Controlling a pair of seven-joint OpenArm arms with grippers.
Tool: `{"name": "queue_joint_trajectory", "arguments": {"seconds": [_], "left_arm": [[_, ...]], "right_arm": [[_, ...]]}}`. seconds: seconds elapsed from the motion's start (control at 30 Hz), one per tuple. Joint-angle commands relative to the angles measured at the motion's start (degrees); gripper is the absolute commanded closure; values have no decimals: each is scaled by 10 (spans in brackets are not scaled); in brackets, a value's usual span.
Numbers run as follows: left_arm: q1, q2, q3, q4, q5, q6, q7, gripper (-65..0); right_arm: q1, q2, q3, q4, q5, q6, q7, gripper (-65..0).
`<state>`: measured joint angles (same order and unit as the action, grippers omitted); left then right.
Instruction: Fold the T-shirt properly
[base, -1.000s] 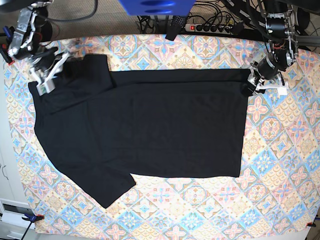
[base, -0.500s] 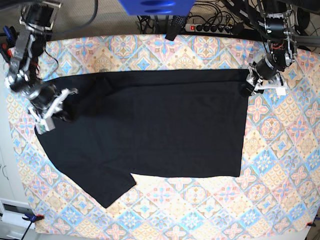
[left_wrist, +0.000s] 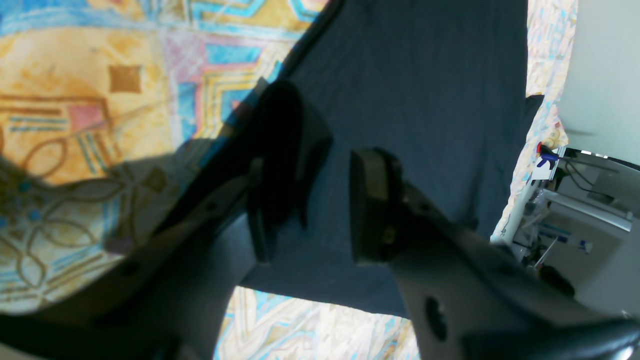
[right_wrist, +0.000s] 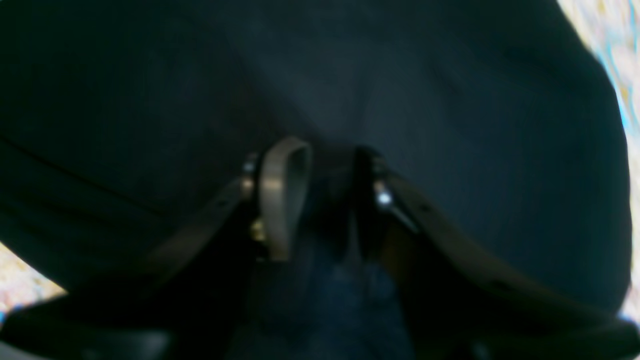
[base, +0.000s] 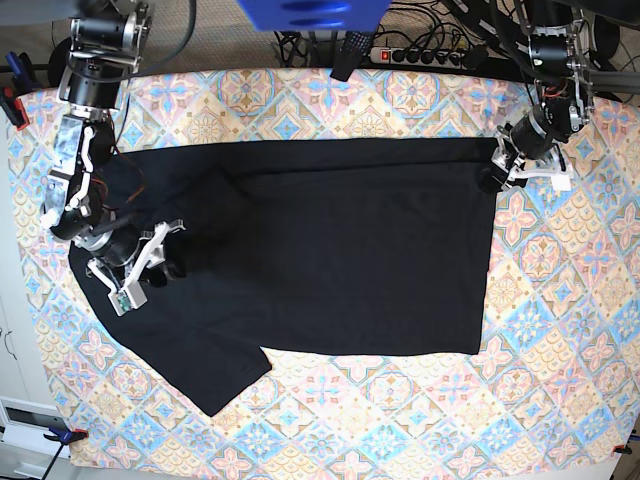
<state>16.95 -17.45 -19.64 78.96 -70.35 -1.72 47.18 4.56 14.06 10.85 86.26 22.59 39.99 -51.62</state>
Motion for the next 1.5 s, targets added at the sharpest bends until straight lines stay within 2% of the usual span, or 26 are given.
{"name": "queue_joint_trajectory", "arguments": {"seconds": [0.0, 0.17, 0.27, 0.5, 0.6, 0.7, 0.8, 0.97, 1.07, 1.17, 1.47], "left_arm": [[-3, -8, -4, 9, -7, -5, -1, -223], [7, -11, -8, 35, -8, -5, -1, -223], [15, -12, -33, 77, -7, -5, -1, -223], [-8, -69, -31, 93, -3, -5, 0, -228], [-37, -85, -23, 93, 39, -5, 0, -228], [-92, -108, 29, 85, 89, -5, 0, -228], [-157, -113, 74, 42, 128, -5, 0, -228], [-266, -108, 126, -66, 176, -5, -4, -228], [-311, -94, 139, -128, 198, -5, -8, -228], [-347, -90, 142, -175, 229, -5, -34, -228], [-431, -47, 142, -323, 333, -6, -122, -228]], "right_arm": [[8, 11, 15, 11, 8, 0, 8, -231], [5, 11, 55, 13, 22, 0, 4, -232], [-3, 12, 82, 29, 36, 0, 3, -232], [-84, 12, 100, 70, 37, 0, 8, -232], [-108, 12, 99, 85, 37, 0, 8, -232], [-126, 11, 99, 98, 37, 0, 8, -232], [-137, 11, 99, 112, 37, 0, 8, -232], [-160, 10, 102, 140, 37, 0, 8, -232], [-170, 10, 103, 153, 37, 0, 8, -232], [-183, 10, 104, 167, 37, 0, 8, -232], [-193, 9, 104, 180, 37, 0, 5, -232]]}}
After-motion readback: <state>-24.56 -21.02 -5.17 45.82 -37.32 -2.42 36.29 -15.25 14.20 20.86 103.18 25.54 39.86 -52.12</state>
